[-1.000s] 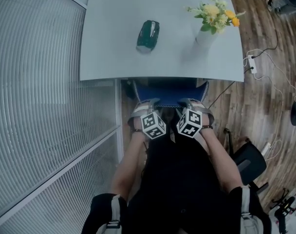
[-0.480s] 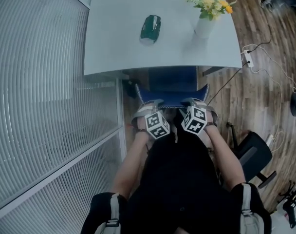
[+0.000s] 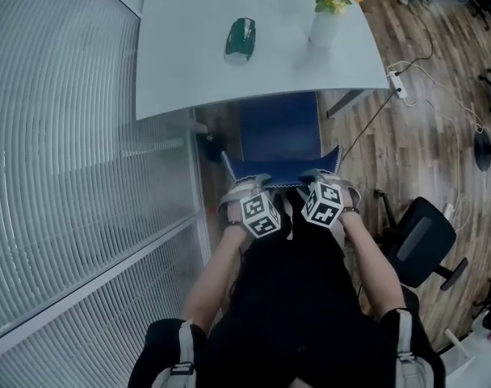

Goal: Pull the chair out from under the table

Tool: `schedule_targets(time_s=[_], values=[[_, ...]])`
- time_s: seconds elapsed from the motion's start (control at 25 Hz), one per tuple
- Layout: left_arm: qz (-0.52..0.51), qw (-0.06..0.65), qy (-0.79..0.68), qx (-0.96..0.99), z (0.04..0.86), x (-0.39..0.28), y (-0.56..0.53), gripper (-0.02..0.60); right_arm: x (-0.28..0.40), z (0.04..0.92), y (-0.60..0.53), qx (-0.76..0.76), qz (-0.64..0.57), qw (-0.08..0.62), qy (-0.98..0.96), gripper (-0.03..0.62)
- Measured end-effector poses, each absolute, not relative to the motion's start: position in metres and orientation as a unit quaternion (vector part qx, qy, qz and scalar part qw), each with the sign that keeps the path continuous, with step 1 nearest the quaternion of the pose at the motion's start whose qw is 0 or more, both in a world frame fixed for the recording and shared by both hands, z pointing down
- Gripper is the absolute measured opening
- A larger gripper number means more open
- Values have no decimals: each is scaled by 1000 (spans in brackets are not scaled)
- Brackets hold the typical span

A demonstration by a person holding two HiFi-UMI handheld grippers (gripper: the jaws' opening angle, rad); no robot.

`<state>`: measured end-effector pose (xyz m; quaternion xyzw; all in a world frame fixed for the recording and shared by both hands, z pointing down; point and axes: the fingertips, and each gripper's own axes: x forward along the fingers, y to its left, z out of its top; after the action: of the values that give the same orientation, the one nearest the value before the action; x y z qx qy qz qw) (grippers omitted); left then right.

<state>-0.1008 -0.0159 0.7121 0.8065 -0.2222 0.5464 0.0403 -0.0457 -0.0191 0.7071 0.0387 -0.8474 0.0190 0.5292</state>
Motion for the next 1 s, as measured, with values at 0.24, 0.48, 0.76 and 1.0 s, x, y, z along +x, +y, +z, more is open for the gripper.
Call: schedule_targets(time_s=[0.24, 0.48, 0.76, 1.0], values=[[545, 35, -211, 811, 714, -93, 20, 103, -38, 709, 18, 45, 31, 532, -845, 98], [544, 38, -199, 814, 713, -82, 52, 100, -27, 707, 47, 47, 35, 536, -842, 100], [548, 49, -192, 813, 717, -66, 76, 95, -11, 710, 69, 42, 35, 538, -841, 101], [558, 58, -183, 808, 717, -59, 93, 94, -4, 709, 85, 30, 32, 535, -844, 101]])
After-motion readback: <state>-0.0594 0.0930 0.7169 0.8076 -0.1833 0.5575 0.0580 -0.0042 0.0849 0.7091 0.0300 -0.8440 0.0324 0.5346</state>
